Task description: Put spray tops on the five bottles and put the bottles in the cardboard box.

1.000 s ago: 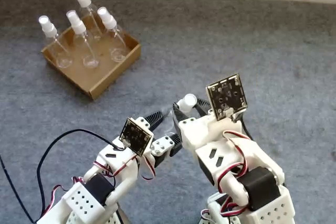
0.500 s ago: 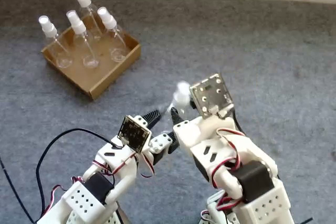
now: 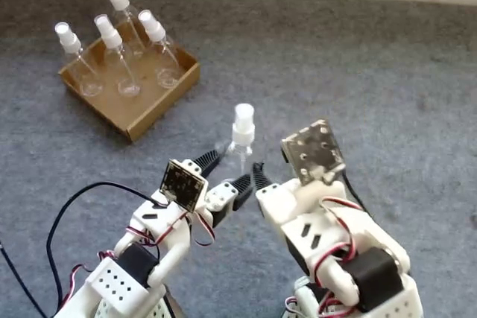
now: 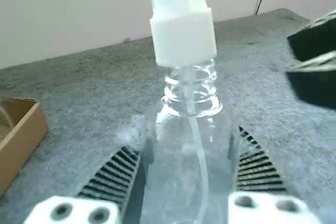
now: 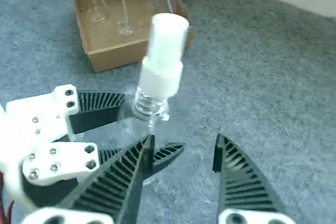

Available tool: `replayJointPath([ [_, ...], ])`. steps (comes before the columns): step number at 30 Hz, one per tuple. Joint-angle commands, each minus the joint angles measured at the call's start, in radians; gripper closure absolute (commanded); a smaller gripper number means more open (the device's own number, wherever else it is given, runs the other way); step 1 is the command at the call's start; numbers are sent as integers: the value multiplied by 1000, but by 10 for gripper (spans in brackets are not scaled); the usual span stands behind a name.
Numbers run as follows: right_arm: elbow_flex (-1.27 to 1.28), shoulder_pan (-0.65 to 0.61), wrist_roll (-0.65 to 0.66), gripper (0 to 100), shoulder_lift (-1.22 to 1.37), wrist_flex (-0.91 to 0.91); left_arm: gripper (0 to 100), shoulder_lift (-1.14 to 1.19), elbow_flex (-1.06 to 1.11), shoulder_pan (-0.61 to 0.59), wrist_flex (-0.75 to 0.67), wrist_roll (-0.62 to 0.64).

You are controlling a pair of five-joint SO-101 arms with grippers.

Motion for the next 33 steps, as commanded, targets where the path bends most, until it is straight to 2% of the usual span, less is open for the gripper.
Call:
replayJointPath([
  [1,-5,130,12,839,-62,5,940,-18,25,-82,-34,5],
  [5,82,174,12,839,-74,-4,940,-18,25,-105,-35,5],
  [8,219,182,12,849,-74,-91,940,-18,19,-108,-40,3],
  [13,423,182,11,998,-74,-300,940,-18,21,-205,-173,6],
  [17,516,177,2,993,-74,-363,940,-18,24,-236,-239,11],
  [26,688,165,2,993,-74,-565,940,-18,24,-205,-244,11],
  [33,802,108,8,993,-74,-674,940,-18,24,-206,-356,11],
])
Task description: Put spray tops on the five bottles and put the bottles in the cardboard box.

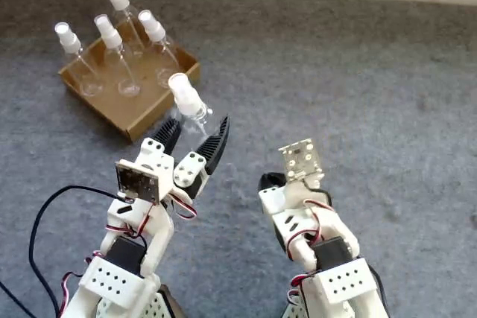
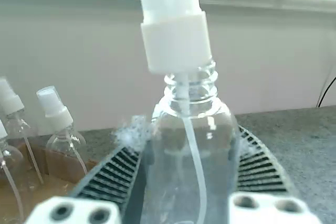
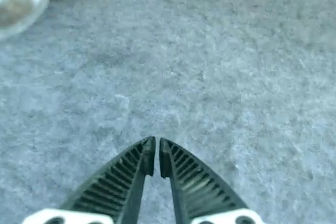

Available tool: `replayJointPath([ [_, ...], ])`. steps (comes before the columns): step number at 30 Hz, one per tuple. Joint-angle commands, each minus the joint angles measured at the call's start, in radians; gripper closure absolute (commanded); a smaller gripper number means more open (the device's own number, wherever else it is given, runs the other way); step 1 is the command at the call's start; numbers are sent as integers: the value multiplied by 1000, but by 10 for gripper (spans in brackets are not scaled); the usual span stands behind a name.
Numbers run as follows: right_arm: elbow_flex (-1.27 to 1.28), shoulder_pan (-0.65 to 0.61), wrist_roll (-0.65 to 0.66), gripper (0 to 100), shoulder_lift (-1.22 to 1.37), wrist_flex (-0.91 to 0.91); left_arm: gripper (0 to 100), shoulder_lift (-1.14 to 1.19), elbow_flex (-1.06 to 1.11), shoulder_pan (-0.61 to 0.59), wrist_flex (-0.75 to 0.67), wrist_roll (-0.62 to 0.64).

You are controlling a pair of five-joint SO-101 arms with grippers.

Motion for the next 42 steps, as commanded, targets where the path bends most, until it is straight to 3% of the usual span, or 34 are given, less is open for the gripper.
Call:
replayJointPath([
  [1,7,-47,6,993,-8,-56,940,-18,24,16,-60,12],
  [10,13,-131,2,993,-10,-71,940,-18,24,8,-63,12],
  [26,239,-254,8,993,-10,-542,940,-18,24,12,-63,12],
  [36,248,-384,9,993,-10,-542,940,-18,24,16,-114,12],
  [42,246,-403,9,993,-10,-549,940,-15,24,71,-68,14],
])
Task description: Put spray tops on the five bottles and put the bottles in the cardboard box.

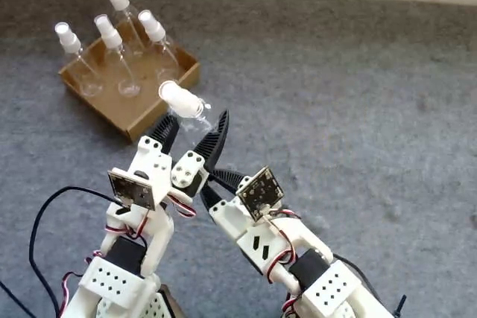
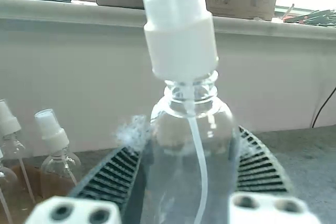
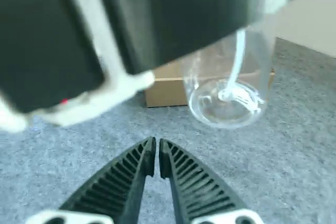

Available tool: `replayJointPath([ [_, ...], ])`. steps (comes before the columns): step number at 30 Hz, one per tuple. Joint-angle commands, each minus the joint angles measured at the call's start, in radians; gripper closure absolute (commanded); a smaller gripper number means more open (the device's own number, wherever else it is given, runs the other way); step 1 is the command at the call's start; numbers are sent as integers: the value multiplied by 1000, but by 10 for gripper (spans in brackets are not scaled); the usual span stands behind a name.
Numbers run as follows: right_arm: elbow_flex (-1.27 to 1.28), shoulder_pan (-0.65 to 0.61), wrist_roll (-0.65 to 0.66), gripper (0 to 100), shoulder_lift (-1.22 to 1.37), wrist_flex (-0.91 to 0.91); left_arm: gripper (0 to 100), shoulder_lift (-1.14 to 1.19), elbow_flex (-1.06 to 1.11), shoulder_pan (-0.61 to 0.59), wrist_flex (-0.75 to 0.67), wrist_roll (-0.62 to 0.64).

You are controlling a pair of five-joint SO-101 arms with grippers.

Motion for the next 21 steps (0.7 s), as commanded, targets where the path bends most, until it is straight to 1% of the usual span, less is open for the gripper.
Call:
replayJointPath([
  [1,140,-13,9,993,-10,-28,940,-16,24,81,51,14],
  [4,140,2,9,993,-10,-27,940,-18,24,137,129,9],
  [6,140,36,9,993,-10,-27,940,-18,24,147,147,8],
  [13,140,171,3,993,-10,-22,940,-18,24,147,150,8],
  [17,140,206,2,993,-10,-21,940,-18,24,147,150,6],
  [21,140,206,2,993,-4,-19,940,-18,24,145,146,6],
])
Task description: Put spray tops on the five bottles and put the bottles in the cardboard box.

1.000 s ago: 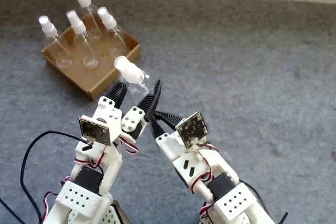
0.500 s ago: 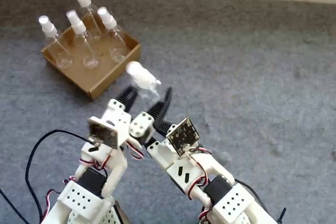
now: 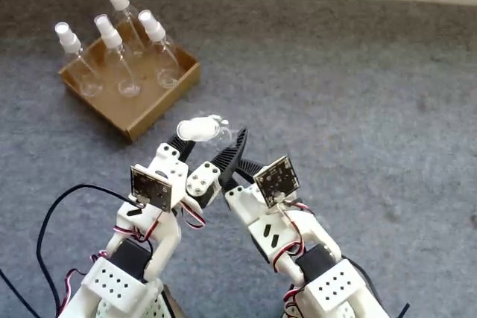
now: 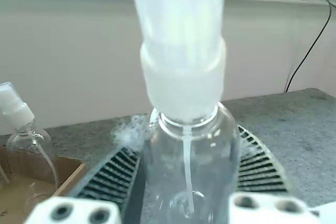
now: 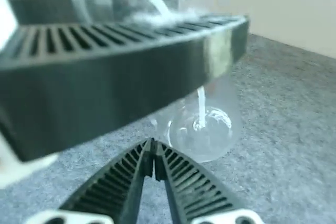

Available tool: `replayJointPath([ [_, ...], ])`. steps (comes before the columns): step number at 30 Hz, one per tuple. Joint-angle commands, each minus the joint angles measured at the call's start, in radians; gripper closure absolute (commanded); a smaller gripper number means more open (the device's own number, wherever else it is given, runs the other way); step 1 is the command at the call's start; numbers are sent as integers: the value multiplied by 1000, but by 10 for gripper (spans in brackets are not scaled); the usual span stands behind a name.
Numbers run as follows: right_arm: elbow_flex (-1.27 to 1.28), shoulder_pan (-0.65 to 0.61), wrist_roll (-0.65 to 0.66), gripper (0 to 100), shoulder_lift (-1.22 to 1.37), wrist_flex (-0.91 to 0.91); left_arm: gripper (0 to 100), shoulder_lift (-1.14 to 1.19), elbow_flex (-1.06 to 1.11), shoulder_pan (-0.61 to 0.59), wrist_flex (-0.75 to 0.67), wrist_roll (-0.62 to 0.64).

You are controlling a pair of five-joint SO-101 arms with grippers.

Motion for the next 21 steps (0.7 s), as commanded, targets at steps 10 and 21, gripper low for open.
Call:
replayJointPath([
  [10,139,-2,5,993,-10,81,940,-13,19,-179,2,14],
  [21,140,-1,6,993,-10,133,940,-1,-206,-509,15,11],
])
